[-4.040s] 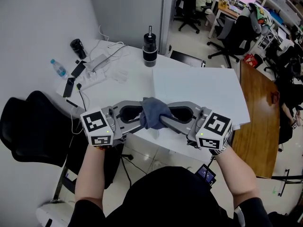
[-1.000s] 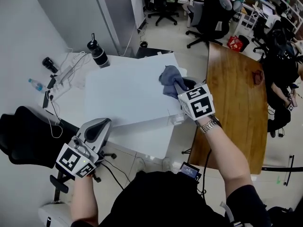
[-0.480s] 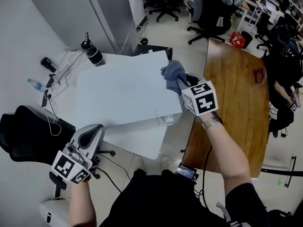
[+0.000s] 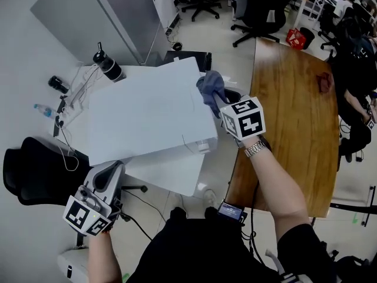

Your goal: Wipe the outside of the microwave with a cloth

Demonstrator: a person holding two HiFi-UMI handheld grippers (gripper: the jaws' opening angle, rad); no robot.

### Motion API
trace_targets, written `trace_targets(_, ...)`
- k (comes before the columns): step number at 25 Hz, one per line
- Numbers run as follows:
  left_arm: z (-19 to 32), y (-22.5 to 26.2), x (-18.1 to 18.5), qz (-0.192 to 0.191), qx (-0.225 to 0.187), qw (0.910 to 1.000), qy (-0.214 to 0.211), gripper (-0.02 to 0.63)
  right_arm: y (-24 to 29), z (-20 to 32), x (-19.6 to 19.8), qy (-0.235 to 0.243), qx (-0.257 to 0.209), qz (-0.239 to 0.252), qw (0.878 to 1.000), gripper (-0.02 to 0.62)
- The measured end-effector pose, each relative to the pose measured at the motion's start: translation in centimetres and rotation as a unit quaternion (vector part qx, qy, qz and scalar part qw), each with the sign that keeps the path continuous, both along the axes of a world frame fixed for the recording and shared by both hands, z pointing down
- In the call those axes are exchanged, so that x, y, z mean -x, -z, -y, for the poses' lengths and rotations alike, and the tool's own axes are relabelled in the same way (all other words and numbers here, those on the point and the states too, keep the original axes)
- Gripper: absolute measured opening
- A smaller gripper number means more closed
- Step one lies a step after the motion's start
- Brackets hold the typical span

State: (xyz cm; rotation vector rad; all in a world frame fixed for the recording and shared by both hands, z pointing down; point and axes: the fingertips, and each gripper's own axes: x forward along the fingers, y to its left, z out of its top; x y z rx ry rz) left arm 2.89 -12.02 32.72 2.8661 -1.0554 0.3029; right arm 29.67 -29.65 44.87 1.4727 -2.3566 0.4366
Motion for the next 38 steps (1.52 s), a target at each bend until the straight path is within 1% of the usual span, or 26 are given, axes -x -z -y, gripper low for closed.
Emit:
trace_targets(7,-0.4,-0.2,-0.2,0.01,0.006,0.9999,0.003,0.005,-4.7,-0.2,-0.5,-0.009,0.039,0.013,0.999,0.071)
trace_targets(17,-0.7,-1.0,0.2,0.023,0.019,0.9995,0.013,0.005,-10.7,0.2,-0.6,-0.013,0.075,0.02,0.997,0.071)
trace_targets(29,-1.3,-2.0,0.7,0.032,0.031,0.9986,0.029,0.005,-15.5,0.6,-0.5,-0.016,0.115,0.007,0.993,0.071)
trace_targets(38,-2.0,-2.4,1.5,0.033,0.037,0.9977,0.045,0.005,-18.0,0.6,-0.7,-0.018,0.143,-0.008,0.99,0.071)
